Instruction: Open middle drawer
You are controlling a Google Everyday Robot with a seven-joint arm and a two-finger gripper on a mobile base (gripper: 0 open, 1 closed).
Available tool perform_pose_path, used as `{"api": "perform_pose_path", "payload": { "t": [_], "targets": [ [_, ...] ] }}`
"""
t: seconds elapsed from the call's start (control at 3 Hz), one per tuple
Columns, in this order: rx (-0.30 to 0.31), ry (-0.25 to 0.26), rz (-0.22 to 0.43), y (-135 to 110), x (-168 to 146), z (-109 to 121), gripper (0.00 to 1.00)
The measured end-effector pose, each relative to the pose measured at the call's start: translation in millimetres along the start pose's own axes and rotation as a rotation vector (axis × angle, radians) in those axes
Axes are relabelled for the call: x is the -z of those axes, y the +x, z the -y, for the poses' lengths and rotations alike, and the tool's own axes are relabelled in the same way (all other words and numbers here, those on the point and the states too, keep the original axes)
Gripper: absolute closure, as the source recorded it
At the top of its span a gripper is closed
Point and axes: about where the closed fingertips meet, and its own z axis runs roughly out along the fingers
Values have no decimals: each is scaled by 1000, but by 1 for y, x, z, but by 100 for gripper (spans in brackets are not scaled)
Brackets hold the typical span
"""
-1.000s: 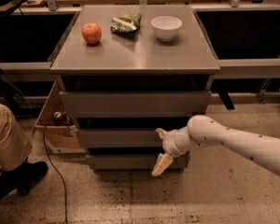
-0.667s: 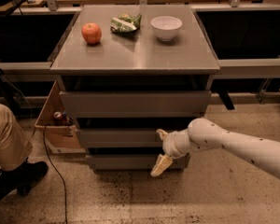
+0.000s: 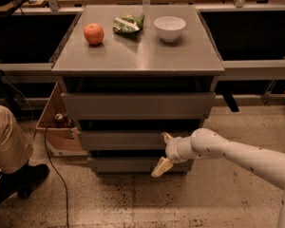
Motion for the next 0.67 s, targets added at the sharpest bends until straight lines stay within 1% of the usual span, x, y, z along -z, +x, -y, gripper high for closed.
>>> {"api": "perform_pose_path", "payload": {
  "t": [0.33, 0.67],
  "targets": [
    [-19, 41, 7, 10, -16, 19, 0],
    [-17, 85, -1, 16, -28, 46, 0]
  ]
}}
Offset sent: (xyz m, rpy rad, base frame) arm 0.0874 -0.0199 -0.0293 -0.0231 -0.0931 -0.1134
